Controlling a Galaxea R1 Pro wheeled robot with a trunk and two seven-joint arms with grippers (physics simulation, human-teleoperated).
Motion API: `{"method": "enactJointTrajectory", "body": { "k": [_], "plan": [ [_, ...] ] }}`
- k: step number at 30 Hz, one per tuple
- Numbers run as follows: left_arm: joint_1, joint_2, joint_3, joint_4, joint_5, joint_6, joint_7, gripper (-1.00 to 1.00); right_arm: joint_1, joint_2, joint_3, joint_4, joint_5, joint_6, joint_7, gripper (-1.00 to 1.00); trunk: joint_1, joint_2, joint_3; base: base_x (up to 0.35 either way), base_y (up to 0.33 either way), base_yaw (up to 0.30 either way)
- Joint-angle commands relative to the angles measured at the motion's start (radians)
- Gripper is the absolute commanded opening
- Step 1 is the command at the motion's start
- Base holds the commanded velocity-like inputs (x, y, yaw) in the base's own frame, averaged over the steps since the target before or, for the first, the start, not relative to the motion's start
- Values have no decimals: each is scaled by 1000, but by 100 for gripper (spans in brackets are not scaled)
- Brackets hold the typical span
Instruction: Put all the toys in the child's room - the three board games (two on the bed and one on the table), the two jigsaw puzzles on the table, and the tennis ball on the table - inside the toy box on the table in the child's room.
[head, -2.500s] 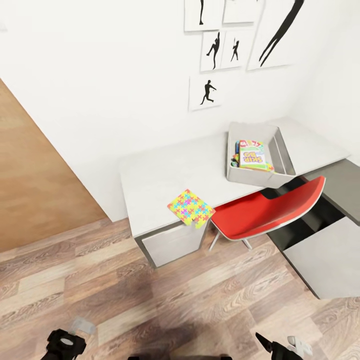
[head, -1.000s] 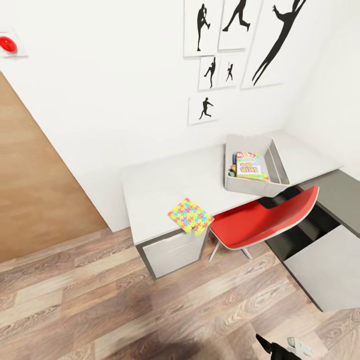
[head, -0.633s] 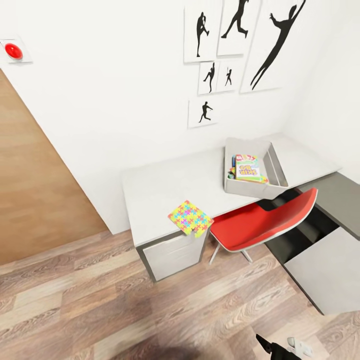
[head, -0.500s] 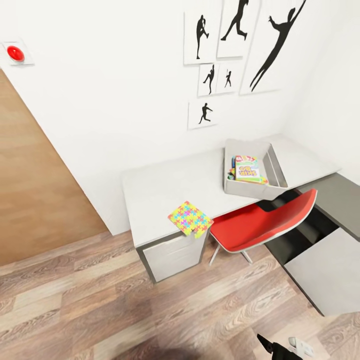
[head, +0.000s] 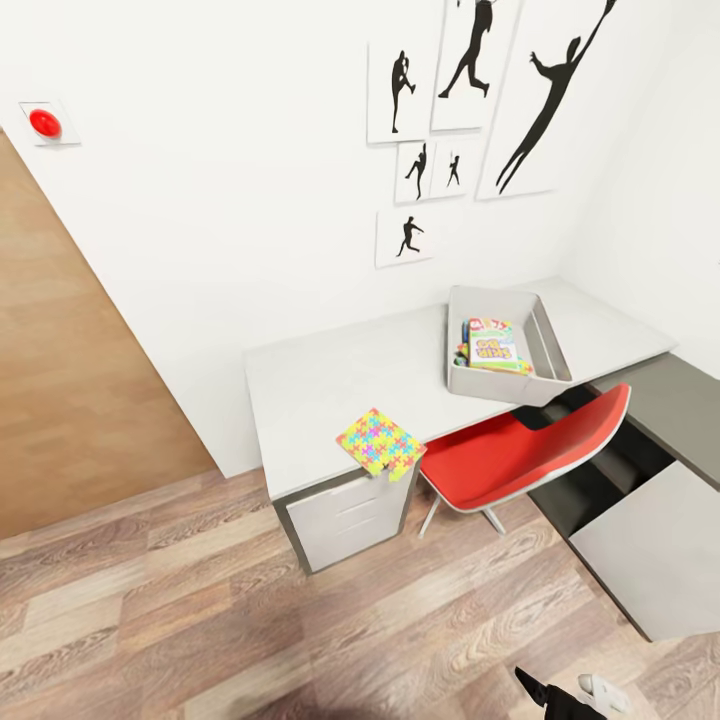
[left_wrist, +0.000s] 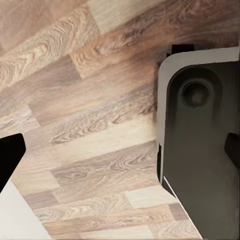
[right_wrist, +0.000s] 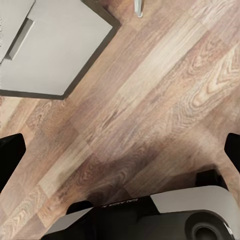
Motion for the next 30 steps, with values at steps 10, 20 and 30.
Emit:
{"method": "enactJointTrajectory", "body": {
  "k": [10, 20, 30],
  "plan": [
    [-14, 38, 233, -201, 136, 167, -424, 100, -2, -17, -3, -1, -17, 14, 25, 100, 1, -2, 15, 0, 0, 0],
    [-16, 61, 250, -336, 152, 271, -862, 100, -2, -39, -17, -1, -23, 17, 71, 100, 1, -2, 18, 0, 0, 0],
    [-18, 49, 249, -491, 152, 423, -946, 100, -7, -41, -54, -1, -23, 55, 71, 100, 1, -2, 18, 0, 0, 0]
  ]
}}
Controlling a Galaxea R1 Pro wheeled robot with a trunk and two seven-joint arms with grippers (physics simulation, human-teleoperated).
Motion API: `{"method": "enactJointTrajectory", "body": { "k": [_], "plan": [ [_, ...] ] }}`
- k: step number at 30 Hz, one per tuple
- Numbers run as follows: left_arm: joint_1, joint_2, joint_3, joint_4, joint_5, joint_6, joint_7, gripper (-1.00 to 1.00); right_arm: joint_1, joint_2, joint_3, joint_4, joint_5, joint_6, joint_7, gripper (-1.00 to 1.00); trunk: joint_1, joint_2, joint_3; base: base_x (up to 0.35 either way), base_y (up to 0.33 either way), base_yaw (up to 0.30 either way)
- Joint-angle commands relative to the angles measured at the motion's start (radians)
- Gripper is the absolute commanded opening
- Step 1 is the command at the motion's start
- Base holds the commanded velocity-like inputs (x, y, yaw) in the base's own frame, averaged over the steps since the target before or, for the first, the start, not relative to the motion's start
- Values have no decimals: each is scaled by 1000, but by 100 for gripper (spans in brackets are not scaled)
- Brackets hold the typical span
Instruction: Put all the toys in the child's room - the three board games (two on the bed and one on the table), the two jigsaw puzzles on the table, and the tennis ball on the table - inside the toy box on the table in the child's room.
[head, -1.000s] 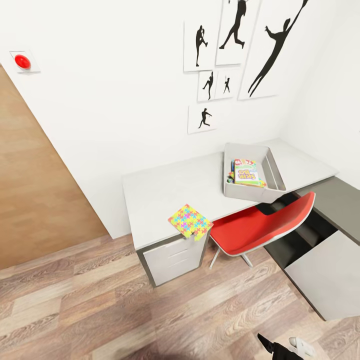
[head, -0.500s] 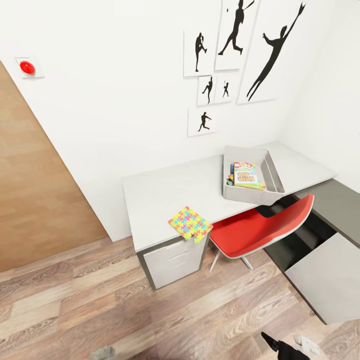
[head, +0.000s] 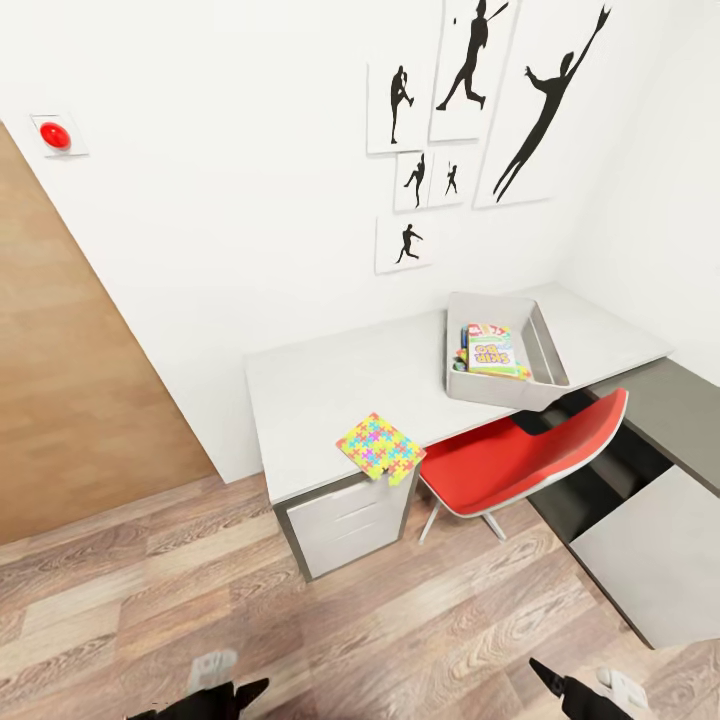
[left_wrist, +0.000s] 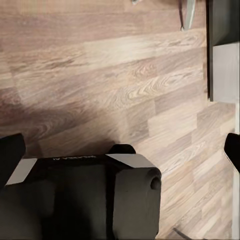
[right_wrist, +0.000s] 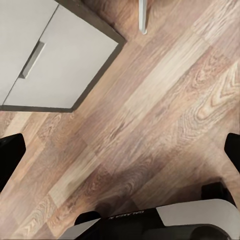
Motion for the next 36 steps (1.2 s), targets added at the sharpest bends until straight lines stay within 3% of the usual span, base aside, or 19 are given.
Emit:
{"method": "enactJointTrajectory", "body": {
  "k": [1, 6, 9, 13, 19, 36],
  "plan": [
    [-1, -5, 3, -28, 4, 32, -18, 100, -1, 0, -3, 0, -10, 12, 5, 100, 0, -2, -2, 0, 0, 0],
    [-38, -44, 1, -128, 4, 150, -72, 100, -1, -24, -33, 0, -12, 15, 22, 100, 0, -2, -2, 0, 0, 0],
    [-67, -77, 0, -146, 5, 187, -83, 100, -1, -38, -55, 9, -12, 17, 96, 100, 0, -2, -2, 0, 0, 0],
    [-147, -96, 0, -154, 5, 199, -103, 100, -1, -52, -68, 59, -12, 19, 213, 100, 0, -2, -2, 0, 0, 0],
    [-168, -97, 2, -151, 4, 194, -197, 100, -2, -60, -70, 74, -12, 20, 240, 100, 0, -2, -2, 0, 0, 0],
    [-170, -90, 5, -152, 5, 197, -227, 100, -2, -60, -67, 75, -10, 16, 282, 100, 0, -2, 15, 0, 22, -63]
  ]
}}
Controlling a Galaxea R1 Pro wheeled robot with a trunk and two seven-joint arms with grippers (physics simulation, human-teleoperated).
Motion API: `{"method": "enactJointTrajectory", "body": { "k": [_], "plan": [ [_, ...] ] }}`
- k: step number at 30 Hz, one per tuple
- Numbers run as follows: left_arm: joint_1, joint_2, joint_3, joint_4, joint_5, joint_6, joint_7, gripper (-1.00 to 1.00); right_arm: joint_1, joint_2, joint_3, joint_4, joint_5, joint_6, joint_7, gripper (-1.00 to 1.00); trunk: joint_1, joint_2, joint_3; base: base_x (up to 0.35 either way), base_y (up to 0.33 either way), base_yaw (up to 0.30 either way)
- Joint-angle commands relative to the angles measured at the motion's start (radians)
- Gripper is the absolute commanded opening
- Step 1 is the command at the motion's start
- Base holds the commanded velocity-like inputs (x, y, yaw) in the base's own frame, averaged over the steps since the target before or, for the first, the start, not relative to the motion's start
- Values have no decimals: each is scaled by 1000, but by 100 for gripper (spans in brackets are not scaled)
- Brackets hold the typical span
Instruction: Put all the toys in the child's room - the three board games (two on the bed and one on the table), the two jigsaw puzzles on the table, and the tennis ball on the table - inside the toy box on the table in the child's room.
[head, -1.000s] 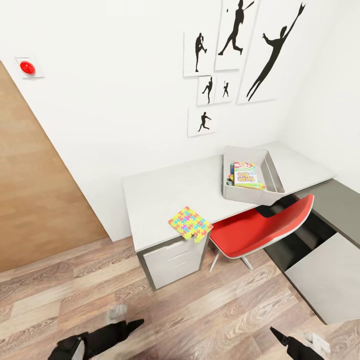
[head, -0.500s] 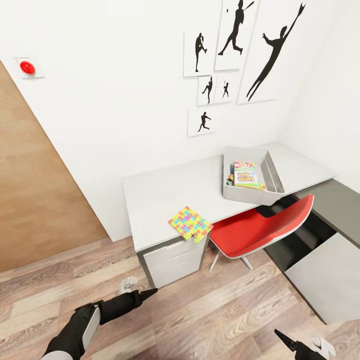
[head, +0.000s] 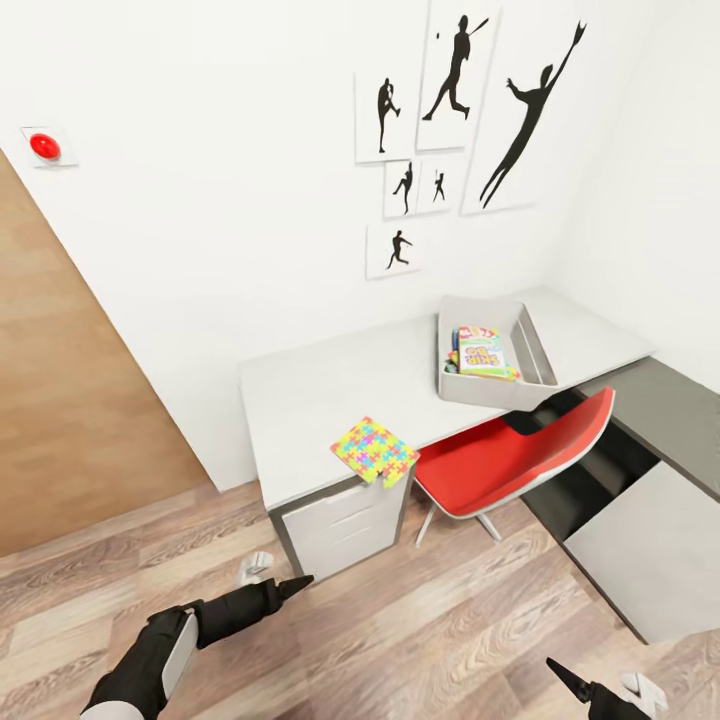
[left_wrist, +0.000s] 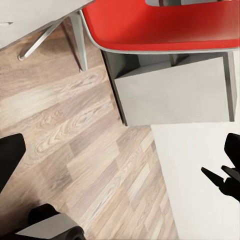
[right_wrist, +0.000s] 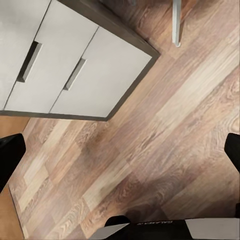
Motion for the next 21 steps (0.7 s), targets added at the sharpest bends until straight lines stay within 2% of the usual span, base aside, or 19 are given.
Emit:
{"method": "enactJointTrajectory", "body": {
  "k": [1, 12, 21],
  "plan": [
    [-1, -1, 1, 0, 5, 9, -2, 100, 0, 0, -1, 0, -9, 10, 13, 100, 1, -2, 0, 0, 50, -8],
    [-1, 1, 2, 0, 5, 7, -5, 100, 0, 0, -1, 0, -4, 3, 34, 100, 1, -2, 18, 2, 10, -2],
    [-2, 3, 2, 0, 5, 6, -6, 100, 0, 0, -1, 0, -2, 1, 33, 100, 1, -2, 33, 150, 20, 0]
  ]
}}
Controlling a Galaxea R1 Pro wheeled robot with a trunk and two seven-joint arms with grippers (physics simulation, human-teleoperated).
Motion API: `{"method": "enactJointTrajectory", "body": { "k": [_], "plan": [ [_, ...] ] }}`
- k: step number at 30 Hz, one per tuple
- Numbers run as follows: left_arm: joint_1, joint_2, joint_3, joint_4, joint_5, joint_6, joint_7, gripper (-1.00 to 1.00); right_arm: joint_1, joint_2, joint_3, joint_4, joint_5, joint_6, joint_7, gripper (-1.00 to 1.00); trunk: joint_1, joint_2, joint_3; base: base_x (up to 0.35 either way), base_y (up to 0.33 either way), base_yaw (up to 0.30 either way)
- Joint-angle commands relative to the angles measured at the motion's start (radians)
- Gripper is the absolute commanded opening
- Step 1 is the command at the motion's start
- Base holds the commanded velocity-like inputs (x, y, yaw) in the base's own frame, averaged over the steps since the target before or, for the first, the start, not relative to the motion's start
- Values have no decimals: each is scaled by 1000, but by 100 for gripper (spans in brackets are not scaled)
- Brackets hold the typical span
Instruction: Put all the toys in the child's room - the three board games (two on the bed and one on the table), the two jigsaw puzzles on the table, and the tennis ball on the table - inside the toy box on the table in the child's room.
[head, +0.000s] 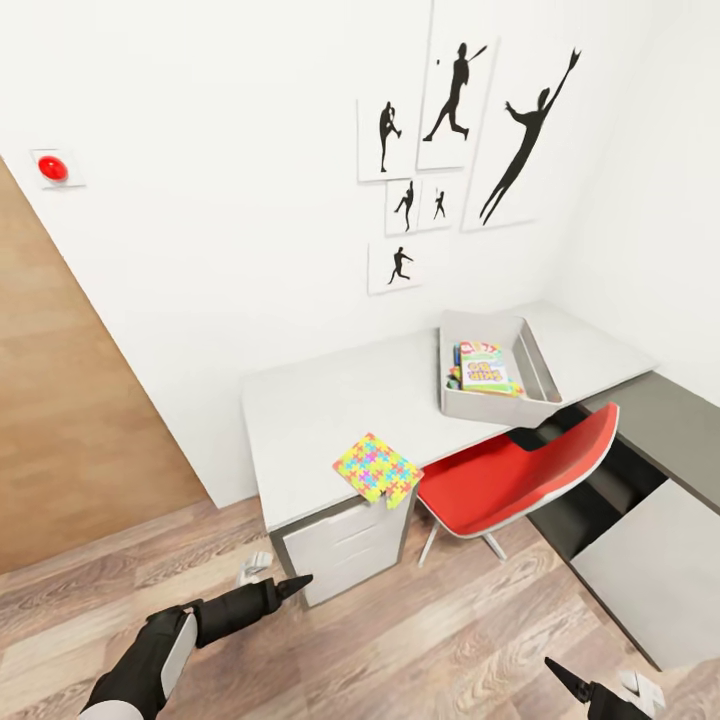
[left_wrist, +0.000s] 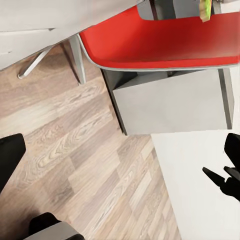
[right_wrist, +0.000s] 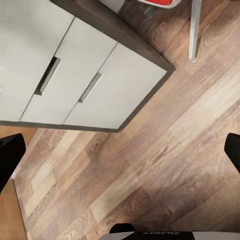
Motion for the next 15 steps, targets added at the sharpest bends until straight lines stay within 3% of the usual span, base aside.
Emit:
{"method": "enactJointTrajectory", "body": {
  "k": [1, 8, 15],
  "plan": [
    [-1, 0, 2, 0, 5, 10, -2, 100, 0, 0, -1, 0, -10, 10, 4, 100, 1, -2, 0, 54, 5, 0],
    [-1, -1, 1, 0, 5, 8, -4, 100, 0, 0, -1, 0, -9, 9, 3, 100, 1, -2, 12, 6, 1, 0],
    [-1, 0, 1, 0, 5, 8, -4, 100, 1, 0, -1, 0, -9, 9, 3, 100, 1, -2, 23, -156, 0, 0]
  ]
}}
